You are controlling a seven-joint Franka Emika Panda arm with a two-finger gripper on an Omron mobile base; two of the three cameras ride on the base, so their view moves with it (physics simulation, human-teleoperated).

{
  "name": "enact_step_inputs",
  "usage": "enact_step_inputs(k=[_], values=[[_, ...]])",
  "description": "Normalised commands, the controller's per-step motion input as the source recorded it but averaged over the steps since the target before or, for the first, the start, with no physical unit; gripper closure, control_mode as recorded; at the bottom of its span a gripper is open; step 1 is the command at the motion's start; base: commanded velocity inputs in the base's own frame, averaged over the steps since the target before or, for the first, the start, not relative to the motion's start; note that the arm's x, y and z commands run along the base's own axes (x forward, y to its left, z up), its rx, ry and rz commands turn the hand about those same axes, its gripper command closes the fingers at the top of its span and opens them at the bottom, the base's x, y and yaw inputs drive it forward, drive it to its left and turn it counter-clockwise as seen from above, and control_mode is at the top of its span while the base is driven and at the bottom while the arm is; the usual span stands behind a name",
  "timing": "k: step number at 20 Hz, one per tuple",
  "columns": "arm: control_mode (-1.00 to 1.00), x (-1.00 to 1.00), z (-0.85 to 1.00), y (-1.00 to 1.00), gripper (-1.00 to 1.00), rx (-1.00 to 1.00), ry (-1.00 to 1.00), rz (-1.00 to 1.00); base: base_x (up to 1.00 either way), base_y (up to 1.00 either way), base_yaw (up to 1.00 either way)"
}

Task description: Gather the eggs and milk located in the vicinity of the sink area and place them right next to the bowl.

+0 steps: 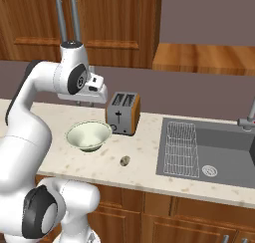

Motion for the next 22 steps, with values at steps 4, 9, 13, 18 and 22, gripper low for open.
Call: enact_step_inputs(k=[4, 9, 13, 18, 22], values=[[-1.00, -0.12, -0.02, -0.04, -1.00, 0.00, 0.00, 0.00, 0.00, 0.00, 0.00], [-1.00, -0.21, -0.10, -0.24, -1.00, 0.00, 0.00, 0.00, 0.00, 0.00, 0.00], [-1.00, -0.11, -0.13, -0.29, -1.00, 0.00, 0.00, 0.01, 0.00, 0.00, 0.00], [-1.00, -0.08, -0.18, -0.29, -1.00, 0.00, 0.00, 0.00, 0.00, 0.00, 0.00], [-1.00, -0.06, -0.22, -0.27, -1.00, 0.00, 0.00, 0.00, 0.00, 0.00, 0.00]])
